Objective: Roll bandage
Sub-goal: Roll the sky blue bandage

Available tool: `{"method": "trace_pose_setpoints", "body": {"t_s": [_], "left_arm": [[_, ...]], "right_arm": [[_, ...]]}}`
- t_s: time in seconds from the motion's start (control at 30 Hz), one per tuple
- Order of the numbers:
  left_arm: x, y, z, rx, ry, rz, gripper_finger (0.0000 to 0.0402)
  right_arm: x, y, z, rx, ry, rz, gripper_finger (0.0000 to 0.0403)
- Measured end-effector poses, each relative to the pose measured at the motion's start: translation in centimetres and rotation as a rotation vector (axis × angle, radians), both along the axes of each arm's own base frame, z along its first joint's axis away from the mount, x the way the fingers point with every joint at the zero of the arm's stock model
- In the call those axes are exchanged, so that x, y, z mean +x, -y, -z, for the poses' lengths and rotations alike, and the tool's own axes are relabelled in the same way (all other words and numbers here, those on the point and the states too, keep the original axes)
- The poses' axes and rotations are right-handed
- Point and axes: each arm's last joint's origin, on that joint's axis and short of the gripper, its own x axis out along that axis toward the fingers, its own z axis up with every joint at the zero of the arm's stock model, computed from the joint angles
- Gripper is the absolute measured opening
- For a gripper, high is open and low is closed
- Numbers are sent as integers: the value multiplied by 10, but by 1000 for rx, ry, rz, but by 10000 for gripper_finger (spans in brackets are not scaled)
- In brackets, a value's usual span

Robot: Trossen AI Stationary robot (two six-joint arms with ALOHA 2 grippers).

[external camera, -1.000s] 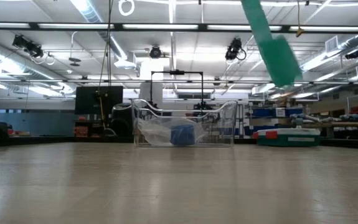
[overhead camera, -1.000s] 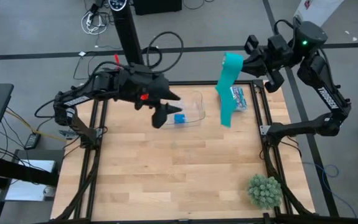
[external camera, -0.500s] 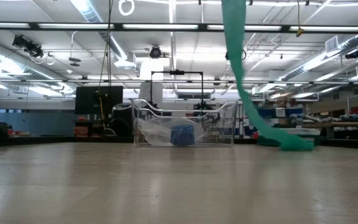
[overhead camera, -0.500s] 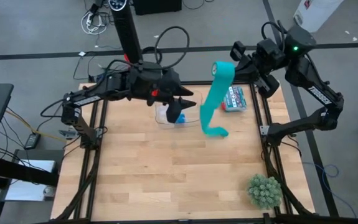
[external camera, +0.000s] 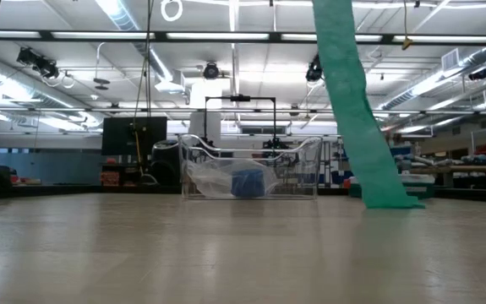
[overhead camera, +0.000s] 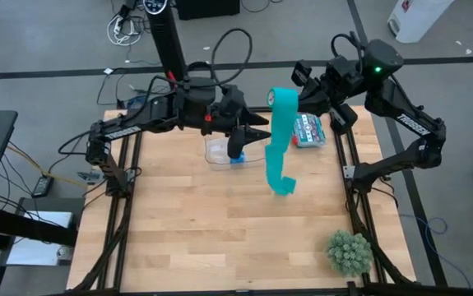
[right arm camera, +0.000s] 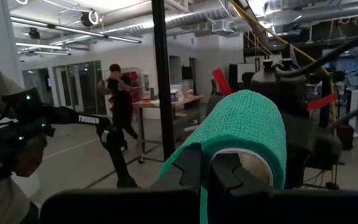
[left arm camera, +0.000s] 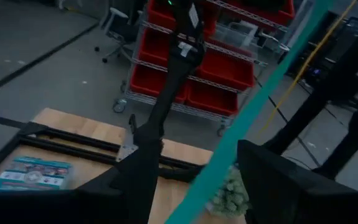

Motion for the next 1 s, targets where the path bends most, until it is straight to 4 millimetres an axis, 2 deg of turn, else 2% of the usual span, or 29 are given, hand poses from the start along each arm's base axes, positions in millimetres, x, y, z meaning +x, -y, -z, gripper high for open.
{"method": "trace_pose_setpoints", "body": {"t_s": [0.3, 0.4, 0.47, 0.53, 0.67, 0.77, 1.0], "left_arm": [[2, 3, -2, -23, 35, 97, 222], [2, 3, -5, -18, 57, 86, 209], [3, 2, -7, -11, 85, 70, 190], [3, 1, -8, 3, 96, 42, 152], [2, 0, -5, 26, 66, -6, 27], [0, -1, -5, 32, 48, -31, 8], [-13, 2, -16, 32, 71, -22, 4]], "right_arm": [[4, 1, 2, 1, -10, -8, 0], [4, 2, 2, 2, -8, -2, 0], [6, 2, 3, 4, -11, -1, 0], [8, 3, 4, 8, -19, 2, 0], [7, 3, 4, 27, -25, 14, 0], [3, 6, 3, 39, -30, 37, 0], [-13, 22, 10, 59, -122, 161, 0]]}}
